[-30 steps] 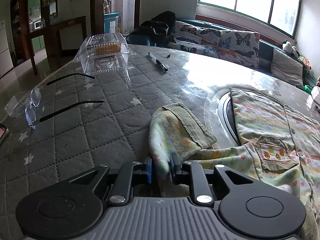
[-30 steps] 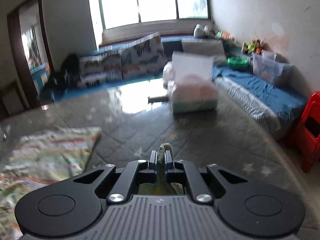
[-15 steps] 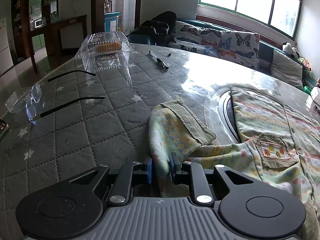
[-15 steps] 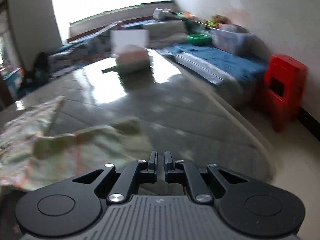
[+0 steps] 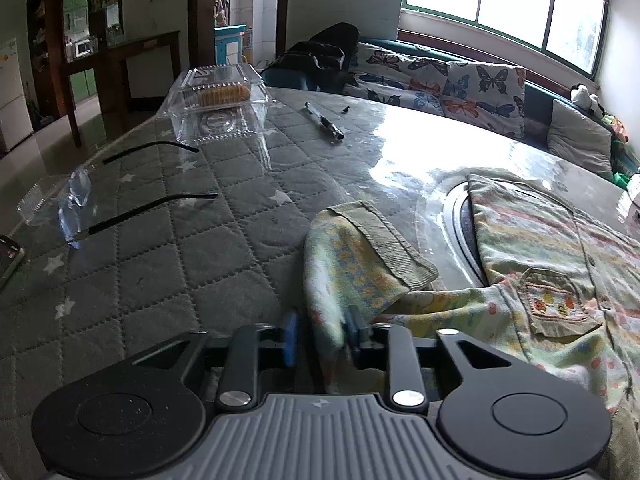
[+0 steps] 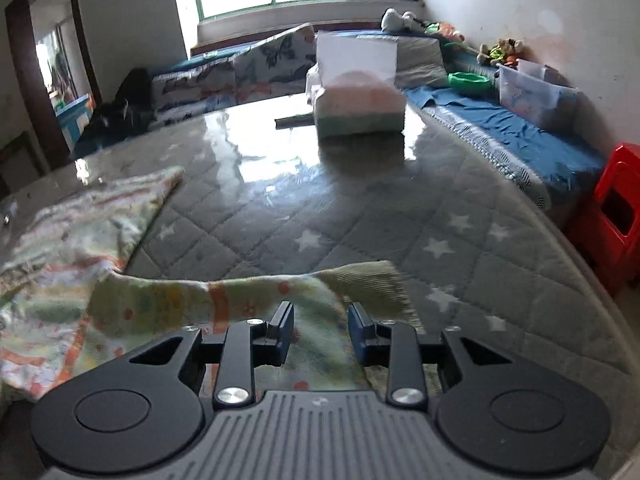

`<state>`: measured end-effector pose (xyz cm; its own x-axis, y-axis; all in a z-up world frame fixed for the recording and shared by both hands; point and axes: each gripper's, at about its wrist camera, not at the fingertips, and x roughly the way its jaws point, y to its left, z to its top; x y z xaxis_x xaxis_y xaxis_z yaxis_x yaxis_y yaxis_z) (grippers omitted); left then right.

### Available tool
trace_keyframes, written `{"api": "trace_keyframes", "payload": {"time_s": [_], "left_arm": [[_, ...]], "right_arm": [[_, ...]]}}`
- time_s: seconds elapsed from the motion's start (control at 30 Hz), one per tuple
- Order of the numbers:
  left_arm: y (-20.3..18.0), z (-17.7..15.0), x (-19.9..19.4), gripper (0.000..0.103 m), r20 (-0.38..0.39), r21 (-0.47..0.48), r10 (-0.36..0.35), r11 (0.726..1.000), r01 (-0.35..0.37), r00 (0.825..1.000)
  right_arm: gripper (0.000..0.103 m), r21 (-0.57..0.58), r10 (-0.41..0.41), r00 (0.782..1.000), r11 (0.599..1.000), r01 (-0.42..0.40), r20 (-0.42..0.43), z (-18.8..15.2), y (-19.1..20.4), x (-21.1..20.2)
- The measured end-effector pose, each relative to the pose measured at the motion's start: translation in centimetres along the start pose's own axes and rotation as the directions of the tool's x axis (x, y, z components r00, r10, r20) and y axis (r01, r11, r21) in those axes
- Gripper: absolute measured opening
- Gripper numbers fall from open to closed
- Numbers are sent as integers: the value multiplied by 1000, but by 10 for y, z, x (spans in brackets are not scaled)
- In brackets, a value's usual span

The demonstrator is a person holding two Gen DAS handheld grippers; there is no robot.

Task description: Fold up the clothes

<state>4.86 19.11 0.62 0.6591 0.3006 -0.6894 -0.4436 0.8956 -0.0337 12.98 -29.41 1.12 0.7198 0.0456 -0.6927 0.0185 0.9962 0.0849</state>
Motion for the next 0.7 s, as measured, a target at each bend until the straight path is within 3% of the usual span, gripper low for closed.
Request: {"api": "trace_keyframes", "payload": {"time_s": [0.1,0.37,0.57,0.63,0.7], "left_arm": [[1,0,-1,47,5,6,13,1000,-13,1000],[-25,2,-3,60,70,139,52,988,-61,996],[-49,7,-15,59,133,225,-15,974,-15,991],[-59,7,-11,58,124,259,-37,966,4,992],[-66,8,-3,51,104,281,-59,959,27,993]], "right_arm": [[35,-17,-15,1000,1000,15,5,2,3,6],[50,-41,-36,999,998,37,12,5,6,14],[60,-45,-36,999,998,37,23,5,9,16],[63,-51,-34,999,998,36,29,4,11,16],[68,-57,-32,999,998,34,34,3,13,16]]}}
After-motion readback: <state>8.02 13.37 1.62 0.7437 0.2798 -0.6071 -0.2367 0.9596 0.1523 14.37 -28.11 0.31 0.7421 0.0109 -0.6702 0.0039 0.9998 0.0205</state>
